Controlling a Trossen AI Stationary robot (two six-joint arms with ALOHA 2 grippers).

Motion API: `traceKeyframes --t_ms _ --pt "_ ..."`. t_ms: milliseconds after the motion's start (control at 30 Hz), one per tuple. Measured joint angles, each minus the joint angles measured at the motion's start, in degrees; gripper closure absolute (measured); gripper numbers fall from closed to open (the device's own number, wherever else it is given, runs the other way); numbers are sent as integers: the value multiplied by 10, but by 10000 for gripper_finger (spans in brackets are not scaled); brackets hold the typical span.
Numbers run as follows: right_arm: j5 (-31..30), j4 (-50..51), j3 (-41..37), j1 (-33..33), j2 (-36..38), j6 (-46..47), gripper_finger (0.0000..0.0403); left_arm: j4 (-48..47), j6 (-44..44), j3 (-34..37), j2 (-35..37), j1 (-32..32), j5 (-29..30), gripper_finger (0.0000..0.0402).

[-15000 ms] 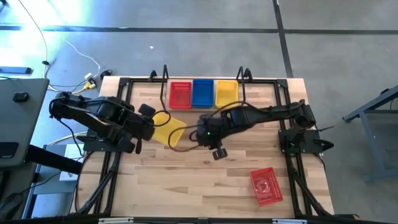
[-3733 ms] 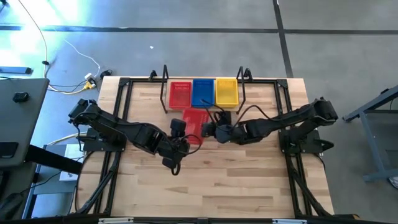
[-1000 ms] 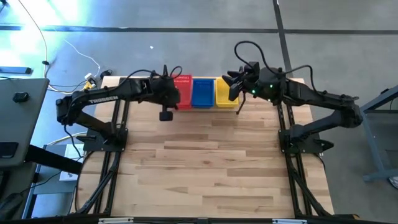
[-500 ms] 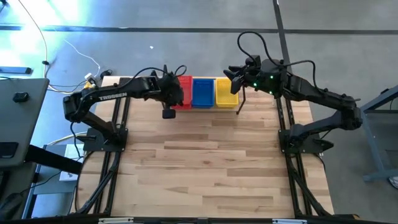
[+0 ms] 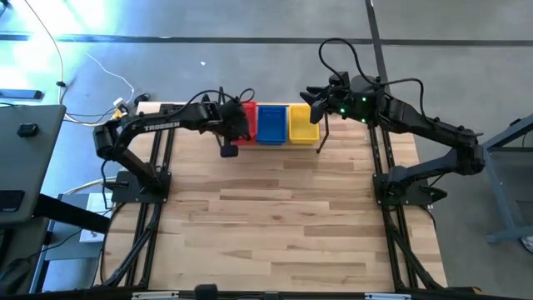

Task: Stack baskets on shelf by color
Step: Stack the red bin on top of the red bin on the shelf

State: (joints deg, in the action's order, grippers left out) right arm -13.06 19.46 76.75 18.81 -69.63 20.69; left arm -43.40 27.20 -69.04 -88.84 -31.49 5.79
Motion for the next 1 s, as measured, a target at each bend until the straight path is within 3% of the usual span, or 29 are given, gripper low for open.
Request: traceKeyframes --t_ms 767,1000 --pt "0 0 0 0 0 -2 257 -17 -24 0 -6 -15 11 379" --pt "0 0 0 0 0 -2 257 -23 -35 0 -6 -15 5 339"
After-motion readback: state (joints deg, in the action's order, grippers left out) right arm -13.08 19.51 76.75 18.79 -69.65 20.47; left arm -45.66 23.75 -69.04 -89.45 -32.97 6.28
